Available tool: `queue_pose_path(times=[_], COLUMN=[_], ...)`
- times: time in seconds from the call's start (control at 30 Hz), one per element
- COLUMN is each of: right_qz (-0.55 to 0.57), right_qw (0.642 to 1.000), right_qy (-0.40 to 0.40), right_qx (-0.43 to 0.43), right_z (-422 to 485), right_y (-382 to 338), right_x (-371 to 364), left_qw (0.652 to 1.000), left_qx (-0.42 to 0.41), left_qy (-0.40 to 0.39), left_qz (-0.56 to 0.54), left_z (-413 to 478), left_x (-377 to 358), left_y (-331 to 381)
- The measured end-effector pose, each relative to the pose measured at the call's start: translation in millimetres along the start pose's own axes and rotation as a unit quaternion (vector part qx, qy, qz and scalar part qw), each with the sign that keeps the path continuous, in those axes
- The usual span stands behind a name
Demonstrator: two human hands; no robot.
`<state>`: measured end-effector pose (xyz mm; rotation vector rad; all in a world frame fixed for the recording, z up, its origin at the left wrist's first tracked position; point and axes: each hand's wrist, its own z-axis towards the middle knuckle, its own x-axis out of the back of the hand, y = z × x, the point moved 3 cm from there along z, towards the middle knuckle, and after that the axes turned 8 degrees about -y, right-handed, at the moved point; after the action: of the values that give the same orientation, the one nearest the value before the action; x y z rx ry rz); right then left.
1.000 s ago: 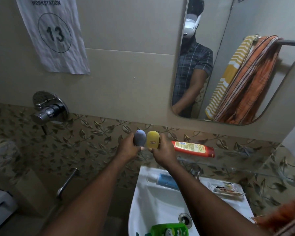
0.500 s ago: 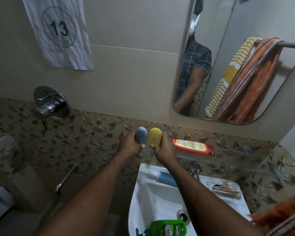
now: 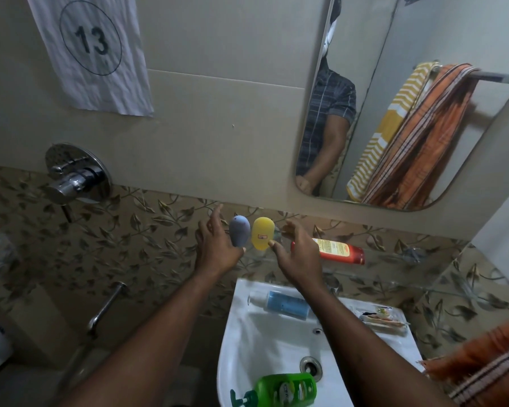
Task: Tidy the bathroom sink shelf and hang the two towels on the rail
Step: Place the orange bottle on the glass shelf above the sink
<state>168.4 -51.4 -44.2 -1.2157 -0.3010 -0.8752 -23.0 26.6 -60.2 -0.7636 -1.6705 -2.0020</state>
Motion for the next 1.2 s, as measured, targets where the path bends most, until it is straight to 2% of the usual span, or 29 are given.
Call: queue_pose_path(times=[0.1,0.17,0.2,0.27,0.3,0.37,0.47,0.67,0.8,0.87,0.93,1.03,1.13,1.2], right_qz=[-0.004,-0.043,-0.077,-0.172,-0.215,-0.241,-0.213,-0.153,-0.170,-0.122,0.026,0.260,0.338,0.355], right_qw=[0.999,0.998,0.997,0.979,0.960,0.935,0.936,0.947,0.948,0.961,0.973,0.945,0.930,0.924], right_qy=[0.039,0.033,0.005,-0.104,-0.163,-0.230,-0.240,-0.229,-0.203,-0.161,-0.107,-0.065,-0.052,-0.079], right_qx=[0.032,0.039,0.025,-0.040,-0.077,-0.124,-0.143,-0.163,-0.178,-0.188,-0.205,-0.185,-0.134,-0.116], right_z=[2,12,20,37,43,48,46,31,24,22,17,8,5,5], right_y=[3,11,19,39,49,66,80,81,71,69,64,48,37,35], right_x=[24,40,47,61,68,81,93,89,81,76,69,56,50,48], left_qw=[0.997,0.987,0.977,0.958,0.957,0.971,0.983,0.978,0.978,0.978,0.978,0.985,0.993,0.995], left_qx=[-0.042,-0.088,-0.124,-0.194,-0.220,-0.226,-0.168,-0.058,-0.026,-0.025,-0.034,-0.054,-0.064,-0.079], left_qy=[0.049,0.105,0.142,0.183,0.164,0.063,-0.077,-0.200,-0.207,-0.204,-0.198,-0.151,-0.077,-0.045], left_qz=[0.040,0.078,0.096,0.101,0.090,0.049,0.012,-0.011,-0.025,-0.037,-0.062,-0.061,-0.055,-0.045], left_z=[-12,-21,-27,-36,-39,-42,-46,-49,-51,-54,-58,-62,-61,-59], left_x=[9,14,16,11,6,-9,-39,-81,-94,-95,-95,-90,-79,-72], left_y=[11,18,24,37,45,61,70,76,81,85,91,98,97,93])
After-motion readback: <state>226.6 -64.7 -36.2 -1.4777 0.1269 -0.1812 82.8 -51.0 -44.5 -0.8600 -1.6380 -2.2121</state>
